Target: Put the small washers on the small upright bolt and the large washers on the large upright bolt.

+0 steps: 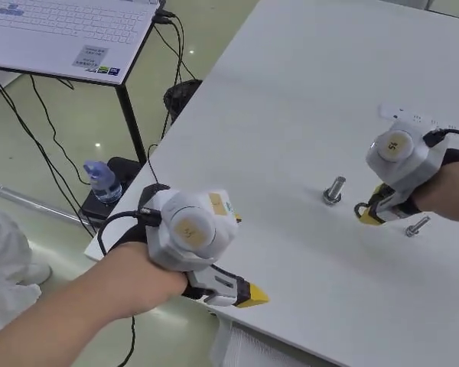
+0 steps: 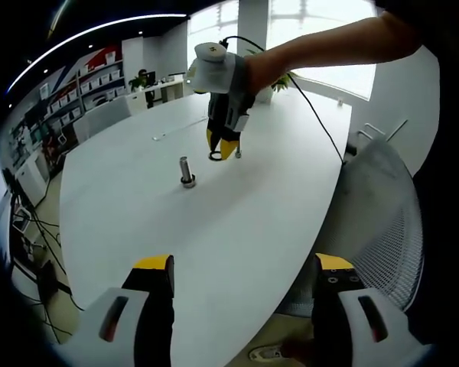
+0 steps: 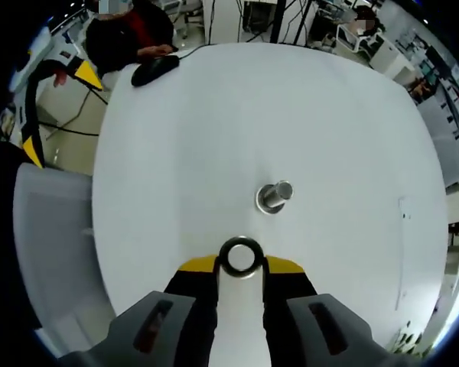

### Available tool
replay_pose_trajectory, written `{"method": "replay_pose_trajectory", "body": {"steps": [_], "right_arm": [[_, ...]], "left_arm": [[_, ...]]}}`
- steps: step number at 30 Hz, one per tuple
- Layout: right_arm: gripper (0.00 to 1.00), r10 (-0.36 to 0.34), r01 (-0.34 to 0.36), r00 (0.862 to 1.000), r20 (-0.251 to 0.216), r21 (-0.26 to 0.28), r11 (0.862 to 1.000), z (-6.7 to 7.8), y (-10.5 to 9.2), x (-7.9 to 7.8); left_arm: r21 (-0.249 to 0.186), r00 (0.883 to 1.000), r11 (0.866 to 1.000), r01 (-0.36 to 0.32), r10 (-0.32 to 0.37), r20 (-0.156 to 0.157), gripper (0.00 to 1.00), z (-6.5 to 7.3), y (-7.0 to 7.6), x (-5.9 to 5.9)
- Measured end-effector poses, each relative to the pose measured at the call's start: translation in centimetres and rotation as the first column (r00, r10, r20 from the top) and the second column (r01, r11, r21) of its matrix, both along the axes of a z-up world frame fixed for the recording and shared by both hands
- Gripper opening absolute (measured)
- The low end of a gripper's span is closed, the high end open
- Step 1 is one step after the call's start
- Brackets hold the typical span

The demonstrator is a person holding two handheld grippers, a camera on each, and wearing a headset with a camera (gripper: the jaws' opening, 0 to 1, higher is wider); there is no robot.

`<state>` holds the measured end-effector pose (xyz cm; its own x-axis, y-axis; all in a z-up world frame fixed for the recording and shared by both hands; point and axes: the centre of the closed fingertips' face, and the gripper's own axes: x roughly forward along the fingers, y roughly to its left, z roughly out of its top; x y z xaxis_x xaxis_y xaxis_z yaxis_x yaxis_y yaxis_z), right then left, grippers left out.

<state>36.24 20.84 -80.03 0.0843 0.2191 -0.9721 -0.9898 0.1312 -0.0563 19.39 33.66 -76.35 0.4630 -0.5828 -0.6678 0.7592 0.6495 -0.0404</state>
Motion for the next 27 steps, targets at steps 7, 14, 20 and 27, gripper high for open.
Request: {"method": "replay_pose_trajectory", "body": {"steps": [7, 14, 20, 27], "right_arm": [[0.21, -0.015, 0.014, 1.0, 0.016, 0.026, 1.0, 1.0, 1.3, 1.7], [0.21, -0.021, 0.02, 1.0, 0.021, 0.033, 0.999, 1.3, 2.4, 3.2], [0.21, -0.026, 0.025, 1.0, 0.012, 0.036, 0.999, 0.9, 3.2, 4.1], [0.21, -0.024, 0.024, 1.0, 0.0, 0.041, 0.999, 0.2, 4.0, 4.5]], "left_arm": [[0.006, 1.0, 1.0, 0.005, -0.005, -0.003, 0.73, -0.2, 0.0, 0.0], [-0.001, 1.0, 1.0, 0.003, -0.003, -0.003, 0.73, -0.2, 0.2, 0.4], [-0.01, 1.0, 1.0, 0.006, -0.006, -0.002, 0.73, -0.3, 0.1, 0.6], [-0.009, 1.0, 1.0, 0.007, -0.007, -0.005, 0.74, -0.5, 0.2, 0.7]]}}
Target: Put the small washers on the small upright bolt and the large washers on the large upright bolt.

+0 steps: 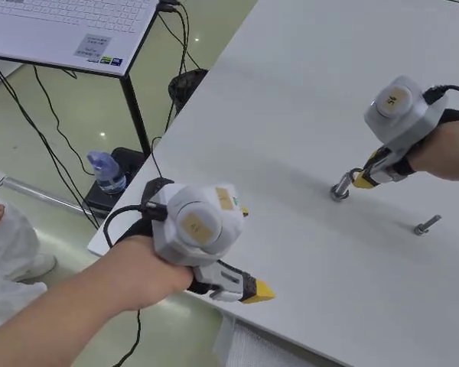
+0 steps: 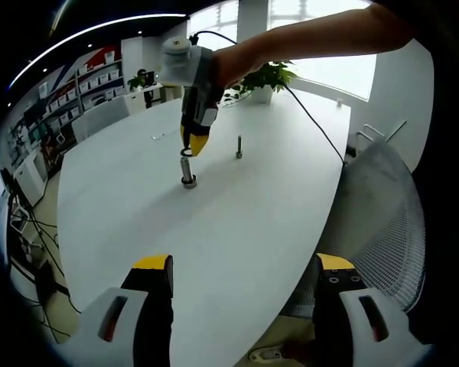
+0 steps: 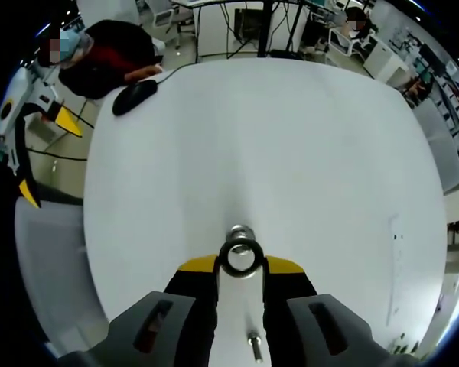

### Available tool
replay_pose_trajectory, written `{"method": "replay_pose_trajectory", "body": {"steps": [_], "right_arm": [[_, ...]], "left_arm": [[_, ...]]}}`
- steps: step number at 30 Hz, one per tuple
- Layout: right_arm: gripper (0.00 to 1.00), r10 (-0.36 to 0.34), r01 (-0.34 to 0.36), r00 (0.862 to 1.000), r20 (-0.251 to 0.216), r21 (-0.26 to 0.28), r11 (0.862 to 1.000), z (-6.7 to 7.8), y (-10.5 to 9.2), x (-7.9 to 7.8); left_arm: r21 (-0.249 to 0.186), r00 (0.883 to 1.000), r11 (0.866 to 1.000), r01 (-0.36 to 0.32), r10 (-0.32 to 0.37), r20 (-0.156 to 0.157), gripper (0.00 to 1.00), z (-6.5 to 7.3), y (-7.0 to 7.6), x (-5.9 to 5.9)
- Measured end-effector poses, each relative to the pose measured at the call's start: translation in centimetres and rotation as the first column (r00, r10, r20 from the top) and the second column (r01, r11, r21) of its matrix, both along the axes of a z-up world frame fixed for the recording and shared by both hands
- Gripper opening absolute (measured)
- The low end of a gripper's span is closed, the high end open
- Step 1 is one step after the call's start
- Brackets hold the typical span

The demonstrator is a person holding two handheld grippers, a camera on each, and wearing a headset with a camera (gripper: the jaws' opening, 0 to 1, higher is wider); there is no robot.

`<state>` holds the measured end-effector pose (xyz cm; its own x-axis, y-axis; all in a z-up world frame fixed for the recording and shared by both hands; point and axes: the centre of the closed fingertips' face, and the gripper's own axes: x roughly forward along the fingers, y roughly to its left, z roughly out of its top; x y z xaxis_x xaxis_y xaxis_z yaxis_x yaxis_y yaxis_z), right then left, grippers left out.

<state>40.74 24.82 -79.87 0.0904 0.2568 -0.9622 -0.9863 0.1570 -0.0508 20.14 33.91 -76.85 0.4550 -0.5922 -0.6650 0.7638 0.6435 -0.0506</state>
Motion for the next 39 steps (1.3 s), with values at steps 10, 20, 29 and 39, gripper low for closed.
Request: {"method": "replay_pose_trajectory", "body": {"steps": [10, 20, 29, 39], "right_arm": [[0.21, -0.003, 0.003, 1.0, -0.001, 0.005, 1.0, -0.3, 0.6, 0.3], [0.21, 0.001, -0.001, 1.0, -0.022, -0.007, 1.0, -1.3, 0.8, 0.4], [0.21, 0.0, -0.001, 1.0, -0.028, -0.023, 1.0, -2.0, 0.8, 0.4], [0.21, 0.017, -0.018, 0.999, -0.028, -0.039, 0.999, -3.0, 0.9, 0.4]], "left_arm": [[-0.013, 1.0, 1.0, 0.002, -0.002, -0.002, 0.75, 0.0, -0.3, 0.0], [-0.022, 1.0, 1.0, 0.004, -0.004, -0.005, 0.76, 0.0, -0.5, 0.2], [-0.024, 1.0, 1.0, 0.005, -0.005, -0.007, 0.76, -0.1, -0.5, 0.2], [-0.032, 1.0, 0.999, 0.003, -0.003, 0.0, 0.76, 0.1, -0.5, 0.7]]}}
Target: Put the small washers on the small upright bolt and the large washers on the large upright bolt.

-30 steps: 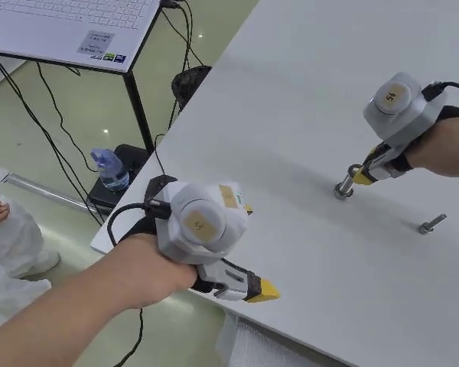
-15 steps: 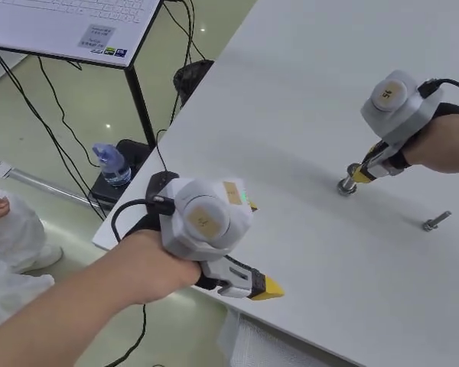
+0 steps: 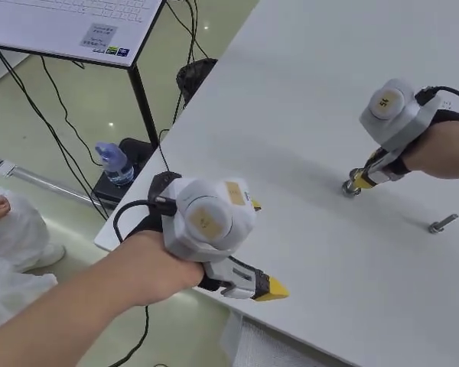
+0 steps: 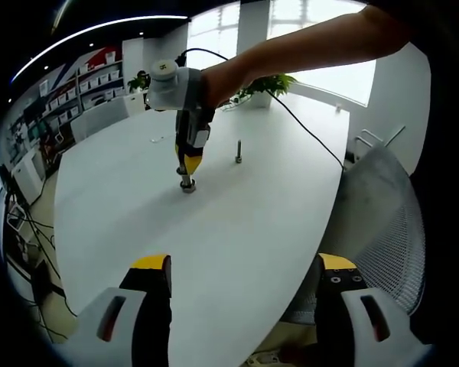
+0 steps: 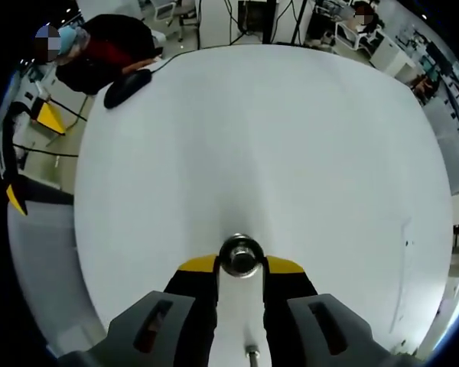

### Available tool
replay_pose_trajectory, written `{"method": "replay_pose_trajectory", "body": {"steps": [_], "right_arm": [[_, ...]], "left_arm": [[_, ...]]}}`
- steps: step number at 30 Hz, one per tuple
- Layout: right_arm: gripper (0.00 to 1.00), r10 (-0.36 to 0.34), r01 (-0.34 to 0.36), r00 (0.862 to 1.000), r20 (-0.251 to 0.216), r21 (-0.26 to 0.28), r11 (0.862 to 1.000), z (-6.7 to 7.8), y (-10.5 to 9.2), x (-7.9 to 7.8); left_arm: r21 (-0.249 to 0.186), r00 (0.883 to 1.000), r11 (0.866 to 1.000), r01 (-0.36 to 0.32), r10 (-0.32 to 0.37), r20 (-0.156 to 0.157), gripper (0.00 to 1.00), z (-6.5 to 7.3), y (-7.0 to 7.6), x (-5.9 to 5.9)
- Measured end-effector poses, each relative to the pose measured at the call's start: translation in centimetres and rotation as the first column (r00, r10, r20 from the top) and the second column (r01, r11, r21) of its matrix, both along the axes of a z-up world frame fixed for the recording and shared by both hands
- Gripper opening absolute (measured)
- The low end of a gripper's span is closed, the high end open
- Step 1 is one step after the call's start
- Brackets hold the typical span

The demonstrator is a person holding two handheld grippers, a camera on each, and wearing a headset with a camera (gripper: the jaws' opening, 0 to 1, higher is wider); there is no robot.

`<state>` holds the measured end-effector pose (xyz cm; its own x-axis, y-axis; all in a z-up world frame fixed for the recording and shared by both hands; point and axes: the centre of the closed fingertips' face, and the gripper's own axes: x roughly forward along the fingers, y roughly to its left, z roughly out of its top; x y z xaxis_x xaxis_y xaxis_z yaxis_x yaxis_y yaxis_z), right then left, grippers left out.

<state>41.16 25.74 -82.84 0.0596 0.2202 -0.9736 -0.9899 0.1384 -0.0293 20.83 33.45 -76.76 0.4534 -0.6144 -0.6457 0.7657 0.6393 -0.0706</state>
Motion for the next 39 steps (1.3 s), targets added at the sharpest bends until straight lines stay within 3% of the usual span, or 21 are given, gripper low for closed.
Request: {"method": "replay_pose_trajectory", "body": {"steps": [20, 39], "right_arm": [[0.22, 0.013, -0.013, 1.0, 0.01, -0.032, 0.999, -2.3, -0.2, -0.3], [0.22, 0.014, -0.013, 1.0, 0.022, -0.047, 0.999, -3.1, -0.1, -0.2]], "left_arm": [[-0.001, 1.0, 1.0, 0.003, -0.003, -0.01, 0.75, -0.1, -0.1, 0.0], [0.011, 1.0, 1.0, 0.009, -0.009, -0.018, 0.74, -0.4, -0.3, -0.3]]}}
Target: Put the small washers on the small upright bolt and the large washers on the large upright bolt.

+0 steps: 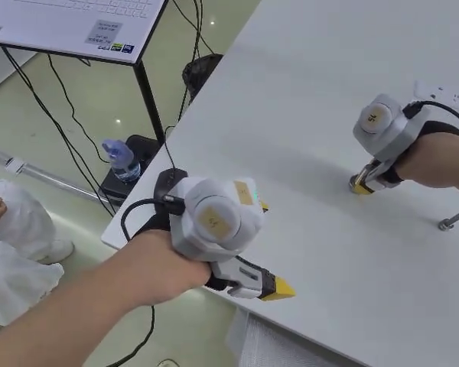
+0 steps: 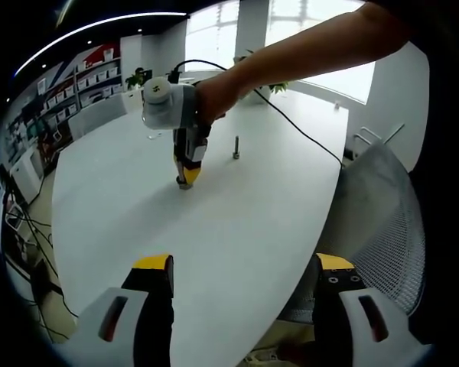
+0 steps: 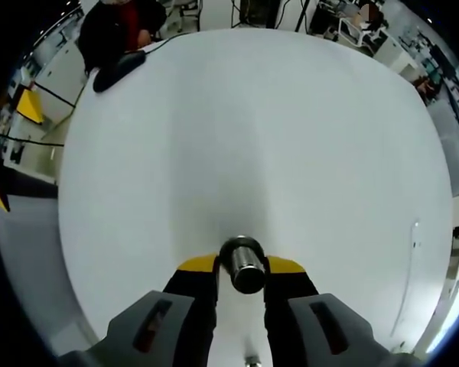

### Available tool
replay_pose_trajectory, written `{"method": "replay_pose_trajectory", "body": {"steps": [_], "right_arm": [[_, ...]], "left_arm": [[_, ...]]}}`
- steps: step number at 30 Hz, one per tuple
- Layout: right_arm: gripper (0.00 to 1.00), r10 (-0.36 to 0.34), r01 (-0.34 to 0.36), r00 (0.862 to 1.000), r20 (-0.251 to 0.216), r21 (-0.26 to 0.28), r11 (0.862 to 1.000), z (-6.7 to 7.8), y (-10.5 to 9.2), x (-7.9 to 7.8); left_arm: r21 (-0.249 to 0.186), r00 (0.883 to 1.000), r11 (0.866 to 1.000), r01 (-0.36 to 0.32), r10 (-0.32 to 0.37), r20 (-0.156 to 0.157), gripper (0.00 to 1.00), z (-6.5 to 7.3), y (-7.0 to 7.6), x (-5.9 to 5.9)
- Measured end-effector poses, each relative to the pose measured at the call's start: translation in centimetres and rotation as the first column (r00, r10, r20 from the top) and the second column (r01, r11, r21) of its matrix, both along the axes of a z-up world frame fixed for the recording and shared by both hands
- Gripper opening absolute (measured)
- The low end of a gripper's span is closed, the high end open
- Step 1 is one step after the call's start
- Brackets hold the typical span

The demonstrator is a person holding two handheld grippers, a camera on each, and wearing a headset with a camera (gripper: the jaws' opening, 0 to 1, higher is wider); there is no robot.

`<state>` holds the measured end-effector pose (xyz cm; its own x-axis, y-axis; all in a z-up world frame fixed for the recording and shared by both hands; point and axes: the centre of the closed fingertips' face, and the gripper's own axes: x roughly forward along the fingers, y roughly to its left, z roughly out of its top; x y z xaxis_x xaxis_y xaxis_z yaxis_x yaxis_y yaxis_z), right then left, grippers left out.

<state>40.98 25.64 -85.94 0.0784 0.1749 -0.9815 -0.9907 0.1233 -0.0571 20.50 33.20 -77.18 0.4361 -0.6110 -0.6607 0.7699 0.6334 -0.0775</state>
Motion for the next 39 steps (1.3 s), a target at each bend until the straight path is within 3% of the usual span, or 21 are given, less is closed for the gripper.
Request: {"method": "replay_pose_trajectory", "body": {"steps": [7, 10, 17, 19, 23, 26, 28, 32, 34, 36, 39], "right_arm": [[0.24, -0.003, 0.003, 1.0, 0.003, 0.007, 1.0, -0.2, -0.2, 0.2], [0.31, -0.012, 0.011, 1.0, 0.007, 0.033, 0.999, 0.1, 0.0, 0.2], [0.33, -0.029, 0.027, 0.999, 0.019, 0.075, 0.997, 1.7, -0.4, 0.1], [0.34, -0.037, 0.035, 0.999, 0.023, 0.094, 0.995, 2.4, -0.6, 0.0], [0.35, -0.058, 0.052, 0.998, 0.038, 0.148, 0.988, 3.3, -1.0, 0.2], [0.36, -0.084, 0.072, 0.995, 0.047, 0.217, 0.974, 4.8, -1.0, 0.2], [0.37, -0.133, 0.121, 0.991, 0.031, 0.257, 0.959, 5.9, -1.4, 0.0], [0.39, -0.157, 0.132, 0.986, 0.062, 0.298, 0.945, 7.6, -2.8, 0.1], [0.39, -0.189, 0.154, 0.979, 0.071, 0.342, 0.927, 8.7, -3.7, 0.0], [0.4, -0.206, 0.163, 0.975, 0.084, 0.36, 0.918, 8.8, -4.7, 0.3], [0.4, -0.251, 0.187, 0.962, 0.11, 0.405, 0.895, 10.0, -6.5, 0.5]], "left_arm": [[-0.01, 1.0, 1.0, -0.002, 0.003, 0.001, 0.74, 0.2, -0.2, 0.0], [-0.011, 1.0, 1.0, -0.005, 0.005, 0.001, 0.74, 0.2, -0.2, 0.0], [-0.013, 1.0, 1.0, 0.0, 0.0, 0.011, 0.74, 0.4, -0.6, 0.0], [-0.031, 1.0, 1.0, -0.008, 0.009, 0.01, 0.75, 0.6, -0.7, 0.2], [-0.017, 1.0, 1.0, -0.003, 0.003, 0.014, 0.76, 0.5, -0.8, 0.4], [-0.019, 1.0, 1.0, -0.002, 0.002, 0.017, 0.76, 0.6, -1.0, 0.6], [-0.024, 1.0, 1.0, -0.005, 0.006, 0.026, 0.76, 0.9, -1.0, 0.9], [-0.015, 1.0, 1.0, -0.003, 0.003, 0.03, 0.77, 0.9, -1.0, 1.2], [-0.01, 0.999, 1.0, 0.0, 0.0, 0.032, 0.76, 0.9, -1.0, 1.4], [-0.012, 0.999, 1.0, -0.001, 0.001, 0.033, 0.76, 1.0, -1.1, 1.5], [-0.02, 0.999, 1.0, -0.004, 0.005, 0.034, 0.76, 1.2, -1.5, 1.6]]}}
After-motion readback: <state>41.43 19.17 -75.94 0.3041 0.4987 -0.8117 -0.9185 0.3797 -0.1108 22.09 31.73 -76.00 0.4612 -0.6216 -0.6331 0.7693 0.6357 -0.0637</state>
